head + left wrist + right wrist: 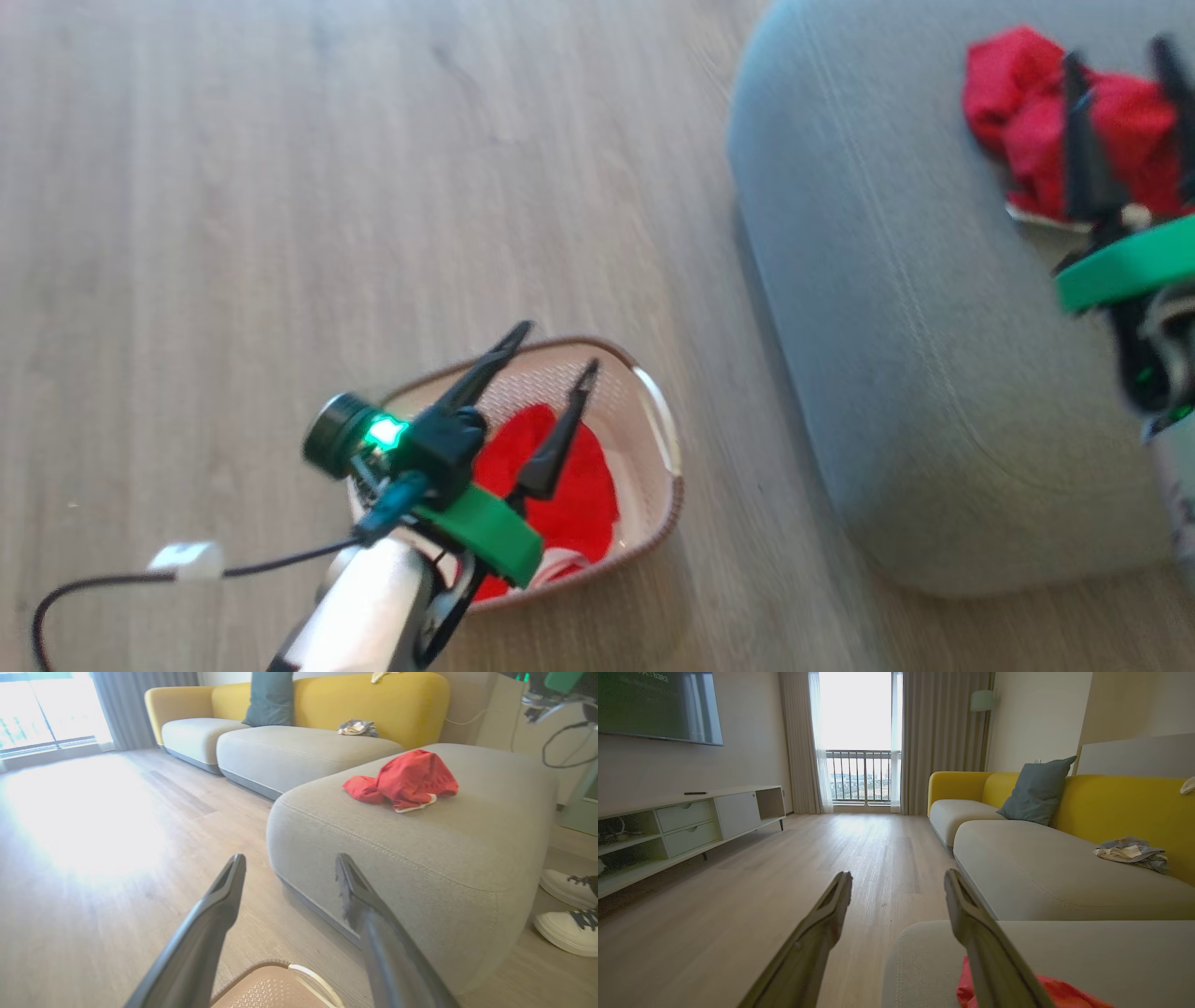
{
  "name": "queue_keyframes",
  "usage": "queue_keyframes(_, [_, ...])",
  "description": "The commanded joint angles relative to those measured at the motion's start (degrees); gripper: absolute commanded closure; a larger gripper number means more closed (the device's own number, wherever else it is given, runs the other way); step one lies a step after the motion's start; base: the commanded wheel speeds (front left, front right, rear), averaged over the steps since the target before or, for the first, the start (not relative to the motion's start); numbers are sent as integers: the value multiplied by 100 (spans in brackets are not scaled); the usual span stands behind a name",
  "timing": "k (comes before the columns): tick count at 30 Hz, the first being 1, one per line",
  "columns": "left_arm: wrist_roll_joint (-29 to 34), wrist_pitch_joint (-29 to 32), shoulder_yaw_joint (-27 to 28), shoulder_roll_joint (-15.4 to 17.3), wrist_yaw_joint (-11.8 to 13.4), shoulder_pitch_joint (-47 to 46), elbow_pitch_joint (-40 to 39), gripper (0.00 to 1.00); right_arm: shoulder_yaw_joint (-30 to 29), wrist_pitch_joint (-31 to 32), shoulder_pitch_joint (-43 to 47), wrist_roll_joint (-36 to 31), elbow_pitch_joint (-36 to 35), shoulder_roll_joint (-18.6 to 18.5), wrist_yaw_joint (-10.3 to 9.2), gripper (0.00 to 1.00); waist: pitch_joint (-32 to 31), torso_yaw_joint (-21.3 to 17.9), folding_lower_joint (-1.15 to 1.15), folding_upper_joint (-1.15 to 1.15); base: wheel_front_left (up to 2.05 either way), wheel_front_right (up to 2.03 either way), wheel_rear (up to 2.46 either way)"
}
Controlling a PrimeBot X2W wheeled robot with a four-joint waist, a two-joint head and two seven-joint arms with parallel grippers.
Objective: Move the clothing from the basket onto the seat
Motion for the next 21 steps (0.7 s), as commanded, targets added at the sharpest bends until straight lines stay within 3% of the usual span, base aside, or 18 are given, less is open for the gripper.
queue_keyframes(1, [-78,-29,321,-55,69,13,-163,0,117,-29,129,54,-258,16,40,0,-340,338,1,0,0,0,0])
queue_keyframes(9, [-388,-29,1151,-196,382,467,-226,0,260,-29,875,142,-731,422,40,0,-690,812,1,0,0,0,0])
queue_keyframes(16, [-369,-29,1416,-202,1129,709,-490,0,56,-29,1852,-212,-1107,889,40,0,-857,1239,1,0,0,0,0])
queue_keyframes(21, [-378,-29,1542,-203,1421,856,-605,0,-167,-29,2314,-405,-1220,1225,40,0,-920,1364,1,0,0,0,0])
